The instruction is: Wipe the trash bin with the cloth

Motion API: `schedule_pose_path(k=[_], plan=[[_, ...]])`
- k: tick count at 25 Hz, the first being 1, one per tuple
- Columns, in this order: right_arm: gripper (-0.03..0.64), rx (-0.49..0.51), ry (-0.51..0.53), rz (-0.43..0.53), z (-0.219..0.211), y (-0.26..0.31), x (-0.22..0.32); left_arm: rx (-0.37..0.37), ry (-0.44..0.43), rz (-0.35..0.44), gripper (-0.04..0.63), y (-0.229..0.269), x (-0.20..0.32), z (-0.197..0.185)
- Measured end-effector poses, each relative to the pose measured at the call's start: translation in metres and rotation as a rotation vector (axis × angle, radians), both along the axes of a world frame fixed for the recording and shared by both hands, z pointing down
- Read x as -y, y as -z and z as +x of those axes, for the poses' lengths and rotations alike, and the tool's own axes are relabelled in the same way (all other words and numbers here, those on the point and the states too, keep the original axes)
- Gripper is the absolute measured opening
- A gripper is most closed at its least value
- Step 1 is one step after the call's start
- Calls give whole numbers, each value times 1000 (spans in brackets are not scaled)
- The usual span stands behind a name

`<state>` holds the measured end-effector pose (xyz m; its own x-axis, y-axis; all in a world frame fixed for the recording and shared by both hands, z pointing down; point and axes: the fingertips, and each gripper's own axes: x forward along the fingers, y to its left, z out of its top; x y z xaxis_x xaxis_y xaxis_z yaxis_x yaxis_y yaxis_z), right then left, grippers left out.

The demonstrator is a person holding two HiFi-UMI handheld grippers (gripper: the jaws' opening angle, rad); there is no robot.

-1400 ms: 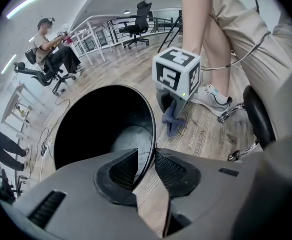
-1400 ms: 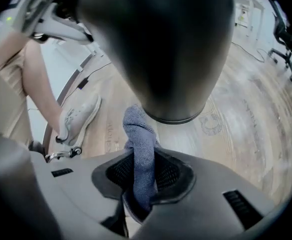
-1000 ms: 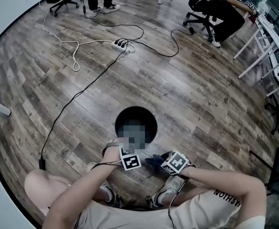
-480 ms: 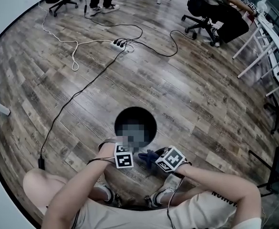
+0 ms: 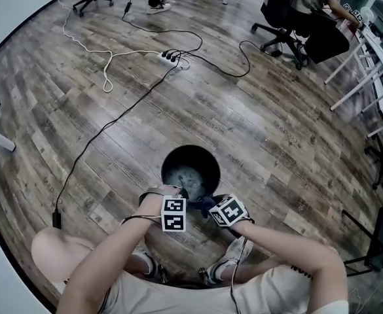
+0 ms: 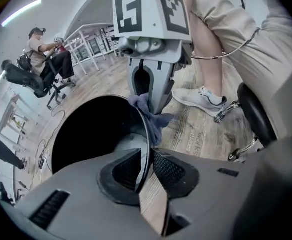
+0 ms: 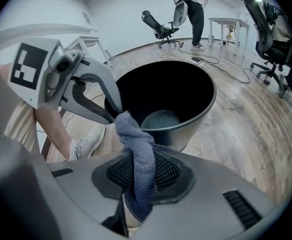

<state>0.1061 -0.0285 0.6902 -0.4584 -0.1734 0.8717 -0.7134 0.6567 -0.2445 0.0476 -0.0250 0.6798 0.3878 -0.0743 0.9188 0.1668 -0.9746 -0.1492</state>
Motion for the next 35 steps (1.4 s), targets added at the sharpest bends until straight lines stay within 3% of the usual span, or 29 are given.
schedule_pose_path(k=[6, 12, 23, 26, 32, 35], plan=[[84, -6, -49, 46, -2, -37, -1, -10, -27, 6, 72, 1, -4, 2], [84, -72, -15, 132, 3, -94, 2, -22, -23, 1, 61, 2, -8, 6], [84, -157, -37, 134, 5, -170, 5, -16, -8, -13, 57, 1, -8, 7], [84, -156, -93, 133, 6, -184, 6, -19, 0, -10, 57, 1, -7, 9], [84, -157, -168, 15, 13, -189, 4, -6, 15, -14, 55, 1, -7, 10], [84, -139, -299, -98, 24, -161, -6, -20, 38, 1, 61, 1, -5, 11]])
